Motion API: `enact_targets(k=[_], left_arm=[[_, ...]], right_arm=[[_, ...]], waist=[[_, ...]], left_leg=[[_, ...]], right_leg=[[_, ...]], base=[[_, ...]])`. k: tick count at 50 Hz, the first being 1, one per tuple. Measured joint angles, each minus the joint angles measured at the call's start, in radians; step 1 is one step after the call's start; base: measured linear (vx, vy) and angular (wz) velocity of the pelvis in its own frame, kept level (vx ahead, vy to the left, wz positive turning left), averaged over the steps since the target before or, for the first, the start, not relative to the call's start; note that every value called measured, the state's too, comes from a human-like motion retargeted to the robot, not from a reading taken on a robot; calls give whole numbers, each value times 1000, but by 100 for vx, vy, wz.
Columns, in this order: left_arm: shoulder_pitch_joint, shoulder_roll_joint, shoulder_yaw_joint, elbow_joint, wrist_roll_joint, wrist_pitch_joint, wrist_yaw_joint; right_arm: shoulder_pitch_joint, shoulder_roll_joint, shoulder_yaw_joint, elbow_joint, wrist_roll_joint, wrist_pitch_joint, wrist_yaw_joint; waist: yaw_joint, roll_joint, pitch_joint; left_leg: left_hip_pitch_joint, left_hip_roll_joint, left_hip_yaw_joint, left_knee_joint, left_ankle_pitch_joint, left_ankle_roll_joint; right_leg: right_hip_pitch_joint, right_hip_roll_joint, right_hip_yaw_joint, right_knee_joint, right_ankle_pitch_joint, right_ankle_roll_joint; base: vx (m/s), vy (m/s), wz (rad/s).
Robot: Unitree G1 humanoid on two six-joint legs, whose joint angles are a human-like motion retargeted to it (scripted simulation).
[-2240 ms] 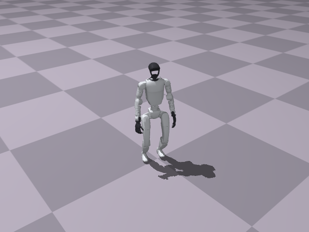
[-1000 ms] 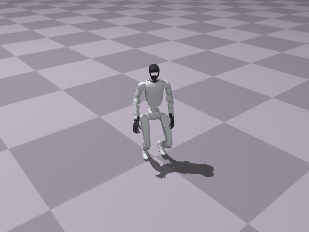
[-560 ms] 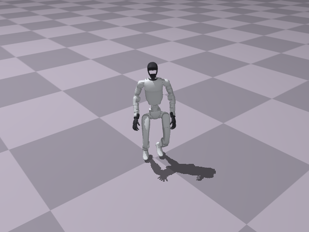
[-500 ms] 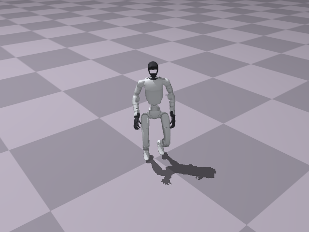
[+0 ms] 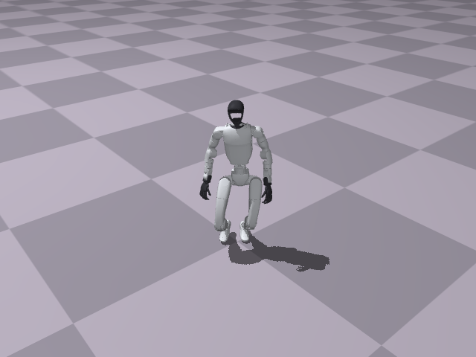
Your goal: Run
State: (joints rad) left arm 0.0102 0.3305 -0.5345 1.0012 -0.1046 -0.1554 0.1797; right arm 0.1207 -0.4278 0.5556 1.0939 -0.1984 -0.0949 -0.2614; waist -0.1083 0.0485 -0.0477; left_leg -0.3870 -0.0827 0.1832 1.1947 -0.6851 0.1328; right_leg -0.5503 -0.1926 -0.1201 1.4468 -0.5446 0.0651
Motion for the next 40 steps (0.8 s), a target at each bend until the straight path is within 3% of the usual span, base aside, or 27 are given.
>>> enact_targets(k=[3, 6, 8, 12, 15, 18, 23, 25, 27, 30, 32, 35, 37, 40], left_arm=[[-121, 37, -23, -11, 37, 0, 82], [-182, 44, -20, -56, 41, -3, 143], [-163, 47, -17, -135, 44, -17, 157], [-76, 67, -11, -369, 67, -76, 126], [-22, 95, 2, -562, 58, -120, 96], [14, 116, 14, -715, 34, -141, 77], [31, 154, 44, -876, 60, -135, 78], [38, 157, 71, -935, 80, -125, 84], [86, 153, 103, -1003, 77, -126, 82], [183, 155, 141, -1097, 65, -150, 87], [237, 160, 160, -1147, 59, -164, 96], [288, 179, 183, -1213, 63, -181, 117], [303, 202, 191, -1253, 72, -189, 130], [298, 230, 185, -1296, 97, -199, 147]], right_arm=[[-40, 4, -15, -10, -13, -4, -60], [-82, 23, -27, -79, 14, -16, -102], [-86, 16, -26, -187, 36, -35, -103], [-62, -36, -26, -495, 51, -97, -67], [-42, -73, -52, -747, 77, -148, -53], [-51, -96, -87, -975, 106, -187, -81], [-144, -145, -143, -1222, 78, -196, -116], [-184, -155, -161, -1276, 70, -171, -107], [-182, -138, -165, -1310, 94, -160, -82], [-146, -103, -156, -1357, 152, -162, -43], [-134, -87, -153, -1393, 171, -171, -28], [-140, -74, -168, -1443, 169, -192, -17], [-160, -71, -175, -1474, 153, -203, -18], [-190, -66, -181, -1508, 109, -212, -25]], waist=[[-40, -40, 46], [-69, -62, 60], [-82, -45, 45], [-111, -31, -9], [-87, -12, -11], [-45, 4, 11], [26, 16, 95], [52, 29, 129], [74, 33, 124], [102, 29, 94], [114, 12, 80], [122, -43, 74], [118, -86, 77], [109, -122, 83]], left_leg=[[2, -42, 47, 34, -161, 78], [35, -74, 56, -37, -142, 90], [78, -70, 34, -128, -51, 40], [106, -11, 64, -239, 298, -103], [70, 70, 58, -124, 366, -135], [37, 186, 33, 125, 314, -76], [-57, 344, -45, 535, 120, 61], [-100, 353, -71, 577, 72, 79], [-115, 315, -65, 488, 94, 60], [-91, 225, -43, 239, 175, -22], [-80, 149, -37, 82, 246, -79], [-70, 21, -20, -86, 327, -120], [-56, -60, -9, -146, 353, -118], [-52, -134, -8, -104, 253, -56]], right_leg=[[-86, -87, 32, 191, -49, -25], [-114, -102, 59, 206, -32, -34], [-84, -64, 45, 111, 7, -24], [-16, -10, 14, -118, 113, 25], [39, 69, -14, -226, 164, 48], [102, 163, -22, -266, 127, 29], [164, 272, -4, -230, -222, -113], [178, 299, 8, -237, -255, -123], [203, 294, 21, -296, -164, -81], [232, 250, 27, -380, 114, 27], [215, 190, 19, -374, 229, 72], [184, 44, -4, -263, 273, 86], [177, -68, -12, -146, 268, 66], [176, -206, -17, 63, 205, 3]], base=[[-1, 2, -4], [7, 0, -67], [17, -5, -122], [13, -9, -99], [2, -9, -137], [-3, -8, -148], [-1, -7, -124], [6, -1, -152], [11, 6, -202], [14, 11, -234], [10, 12, -234], [6, 13, -223], [3, 14, -212], [1, 13, -188]])
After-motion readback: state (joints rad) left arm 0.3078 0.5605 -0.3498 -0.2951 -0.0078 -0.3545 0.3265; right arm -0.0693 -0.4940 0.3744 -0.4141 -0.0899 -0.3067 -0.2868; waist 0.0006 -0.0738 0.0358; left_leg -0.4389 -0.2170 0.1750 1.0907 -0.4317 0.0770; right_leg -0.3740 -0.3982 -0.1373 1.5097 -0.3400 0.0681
